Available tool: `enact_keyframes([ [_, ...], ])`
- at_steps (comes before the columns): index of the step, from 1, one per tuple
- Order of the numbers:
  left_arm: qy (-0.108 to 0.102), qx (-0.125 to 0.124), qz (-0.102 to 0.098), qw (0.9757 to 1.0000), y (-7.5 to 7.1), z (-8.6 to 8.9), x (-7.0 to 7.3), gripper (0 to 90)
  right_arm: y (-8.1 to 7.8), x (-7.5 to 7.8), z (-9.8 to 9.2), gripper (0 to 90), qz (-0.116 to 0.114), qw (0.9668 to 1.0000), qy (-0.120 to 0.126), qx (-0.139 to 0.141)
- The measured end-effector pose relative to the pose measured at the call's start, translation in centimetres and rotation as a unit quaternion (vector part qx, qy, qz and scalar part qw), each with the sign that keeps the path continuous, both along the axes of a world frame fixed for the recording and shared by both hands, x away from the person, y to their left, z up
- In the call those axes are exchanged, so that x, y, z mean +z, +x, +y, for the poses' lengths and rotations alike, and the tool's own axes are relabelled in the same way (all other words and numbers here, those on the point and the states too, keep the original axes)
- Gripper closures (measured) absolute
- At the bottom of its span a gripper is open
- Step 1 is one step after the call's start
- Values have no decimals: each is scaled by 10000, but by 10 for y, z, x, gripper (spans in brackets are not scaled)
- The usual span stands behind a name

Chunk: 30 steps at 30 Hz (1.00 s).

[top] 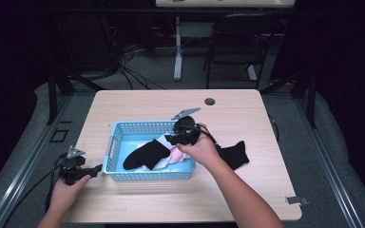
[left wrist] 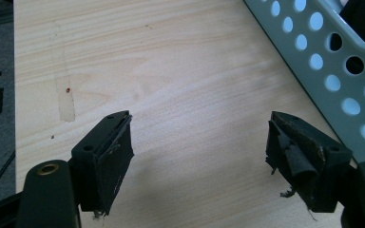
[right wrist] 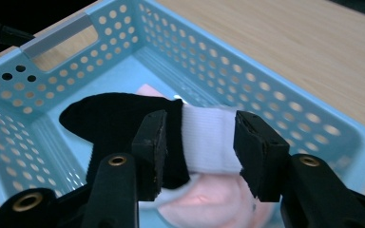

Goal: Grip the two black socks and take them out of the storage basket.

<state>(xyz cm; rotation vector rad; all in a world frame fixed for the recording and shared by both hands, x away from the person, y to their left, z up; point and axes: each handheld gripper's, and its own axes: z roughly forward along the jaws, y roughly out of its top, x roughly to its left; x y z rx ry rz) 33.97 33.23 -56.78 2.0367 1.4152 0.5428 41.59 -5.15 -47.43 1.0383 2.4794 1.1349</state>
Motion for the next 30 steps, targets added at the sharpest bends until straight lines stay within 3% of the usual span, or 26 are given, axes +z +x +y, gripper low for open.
enact_keyframes([
  [2,-9,0,-8,10000,0,0,0,237,11,-6,20,555,208,9997,-126,91],
  [10,-31,-5,-33,10000,0,1,1,237,30,-29,54,567,578,9976,-377,91],
  [13,-40,-4,-34,10000,-1,1,1,237,38,-42,61,594,805,9956,-473,-4],
  [16,-46,-1,-36,10000,0,1,1,237,42,-46,62,602,1005,9932,-591,1],
  [19,-39,-6,-32,10000,0,1,1,237,45,-54,66,617,1146,9917,-566,-103],
  [21,-40,-8,-33,10000,0,1,1,237,46,-56,66,657,1224,9907,-581,-111],
  [22,-40,-7,-34,10000,0,1,1,237,47,-56,66,718,1352,9892,-554,-109],
  [25,-41,-11,-33,10000,0,1,1,237,45,-54,67,775,1355,9893,-525,-106],
  [30,-32,-9,-33,10000,0,1,1,237,38,-43,64,851,1142,9923,-472,71],
])
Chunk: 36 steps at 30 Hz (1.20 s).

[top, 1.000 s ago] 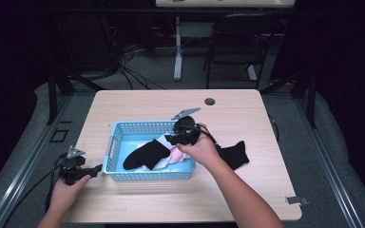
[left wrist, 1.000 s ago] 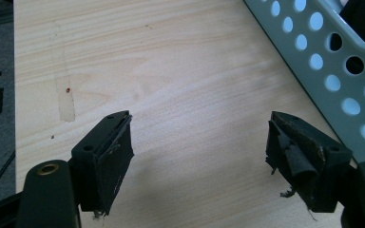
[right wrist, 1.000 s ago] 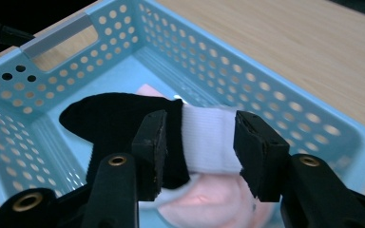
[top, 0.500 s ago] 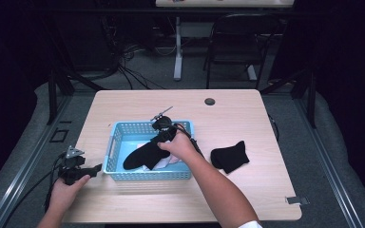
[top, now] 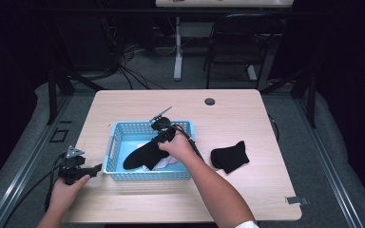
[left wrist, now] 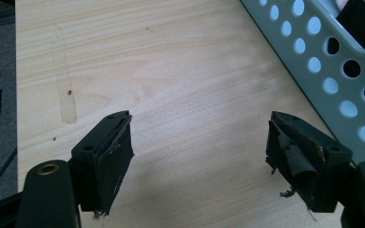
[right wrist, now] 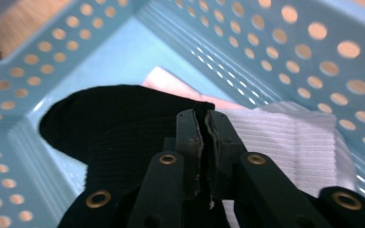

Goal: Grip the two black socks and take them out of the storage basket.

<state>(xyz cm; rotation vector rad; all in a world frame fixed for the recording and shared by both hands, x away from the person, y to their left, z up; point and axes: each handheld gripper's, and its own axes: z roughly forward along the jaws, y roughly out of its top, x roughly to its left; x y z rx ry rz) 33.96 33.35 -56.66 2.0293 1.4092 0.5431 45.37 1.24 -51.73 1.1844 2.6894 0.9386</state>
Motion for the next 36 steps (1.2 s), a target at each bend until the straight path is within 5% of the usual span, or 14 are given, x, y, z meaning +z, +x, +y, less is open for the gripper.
enact_keyframes([
  [7,14,2,1,10000,0,0,0,237,-22,27,-6,857,-604,9974,277,260],
  [18,25,-18,43,10000,0,0,0,237,-64,78,-21,858,-1505,9845,654,621],
  [36,33,5,31,10000,0,-1,-1,237,-100,135,-80,858,-2146,9691,1028,645],
])
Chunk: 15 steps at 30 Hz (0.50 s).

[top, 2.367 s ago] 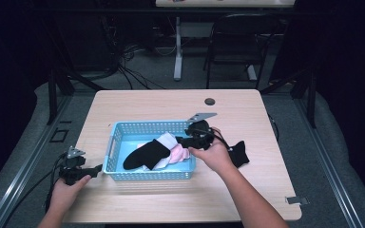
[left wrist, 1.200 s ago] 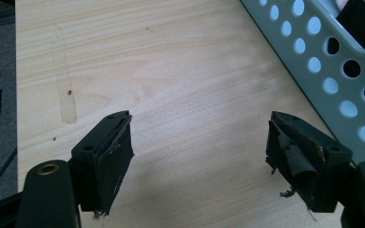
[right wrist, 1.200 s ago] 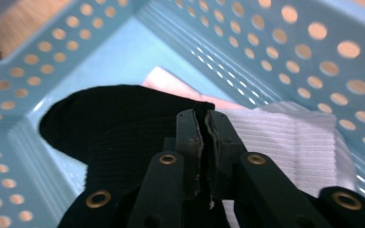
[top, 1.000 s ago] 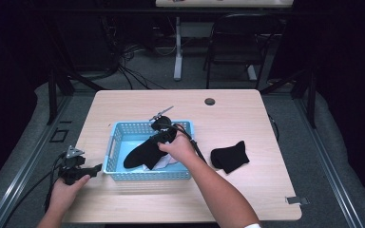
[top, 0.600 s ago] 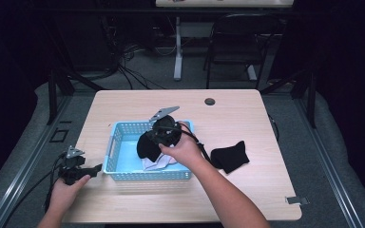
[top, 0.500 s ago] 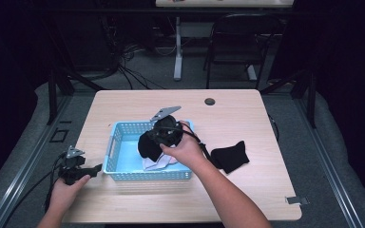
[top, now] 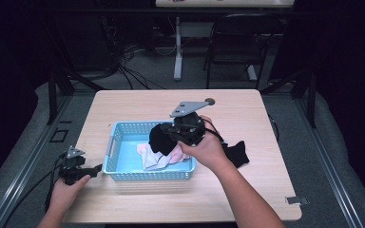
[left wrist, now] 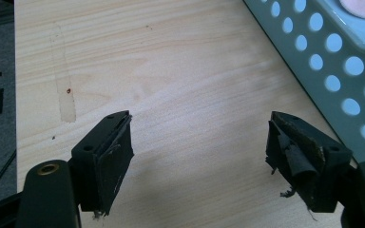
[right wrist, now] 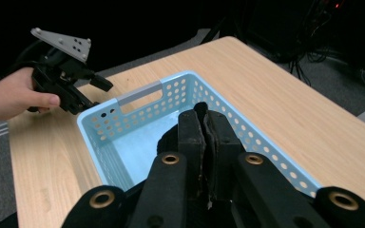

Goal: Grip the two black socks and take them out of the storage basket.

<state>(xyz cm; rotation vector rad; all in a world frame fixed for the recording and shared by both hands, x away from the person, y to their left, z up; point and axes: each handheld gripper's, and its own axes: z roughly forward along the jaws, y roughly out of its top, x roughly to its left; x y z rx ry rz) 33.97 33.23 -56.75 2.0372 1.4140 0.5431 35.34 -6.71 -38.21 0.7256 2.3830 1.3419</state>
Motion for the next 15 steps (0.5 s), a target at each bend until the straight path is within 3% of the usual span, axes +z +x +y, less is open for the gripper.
enact_keyframes([
  [7,28,-9,13,10000,0,0,0,237,-17,11,-36,858,-159,9995,213,-150],
  [12,35,-6,19,10000,0,0,-1,237,-27,10,-63,858,-137,9989,347,-271],
  [15,47,5,14,10000,0,-1,-1,237,-32,6,-78,857,-126,9986,306,-408],
])
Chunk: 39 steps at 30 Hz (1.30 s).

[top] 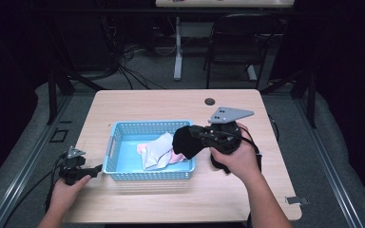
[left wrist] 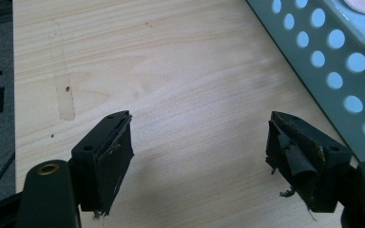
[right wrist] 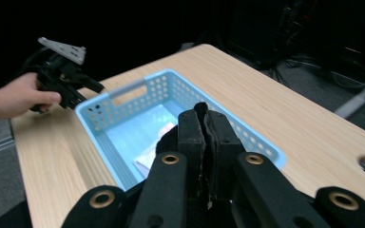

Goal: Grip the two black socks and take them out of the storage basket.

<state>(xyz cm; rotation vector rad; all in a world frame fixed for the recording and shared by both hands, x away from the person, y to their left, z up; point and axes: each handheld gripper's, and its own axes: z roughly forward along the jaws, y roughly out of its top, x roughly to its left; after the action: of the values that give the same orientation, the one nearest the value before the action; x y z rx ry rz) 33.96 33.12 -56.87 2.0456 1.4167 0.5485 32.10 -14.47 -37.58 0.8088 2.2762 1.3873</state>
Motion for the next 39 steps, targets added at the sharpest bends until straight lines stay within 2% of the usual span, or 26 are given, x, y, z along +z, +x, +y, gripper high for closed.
enact_keyframes([
  [11,4,-5,9,10000,0,0,0,237,-10,-17,-46,858,118,9986,32,-520],
  [15,-3,12,13,10000,0,0,0,237,-11,-24,-55,858,182,9980,123,-599],
  [17,17,0,24,10000,0,0,-1,237,-12,-29,-60,858,176,9974,82,-696],
  [19,11,-4,32,10000,1,0,-1,237,-12,-33,-65,858,249,9970,170,-712],
  [21,15,15,31,10000,1,0,-1,237,-13,-35,-69,858,258,9965,104,-787],
  [24,-2,16,39,10000,2,0,-1,237,-14,-33,-76,858,244,9959,250,-832],
  [28,-6,13,33,10000,2,-1,-1,237,-19,-26,-81,858,155,9957,357,-842],
  [30,9,4,36,10000,3,-1,-1,237,-20,-26,-81,859,151,9958,239,-870],
  [35,28,-21,39,10000,4,-3,-1,237,-14,-40,-81,858,348,9951,45,-923],
  [39,49,-38,40,10000,4,-2,-1,237,-10,-52,-80,858,518,9953,38,-818],
])
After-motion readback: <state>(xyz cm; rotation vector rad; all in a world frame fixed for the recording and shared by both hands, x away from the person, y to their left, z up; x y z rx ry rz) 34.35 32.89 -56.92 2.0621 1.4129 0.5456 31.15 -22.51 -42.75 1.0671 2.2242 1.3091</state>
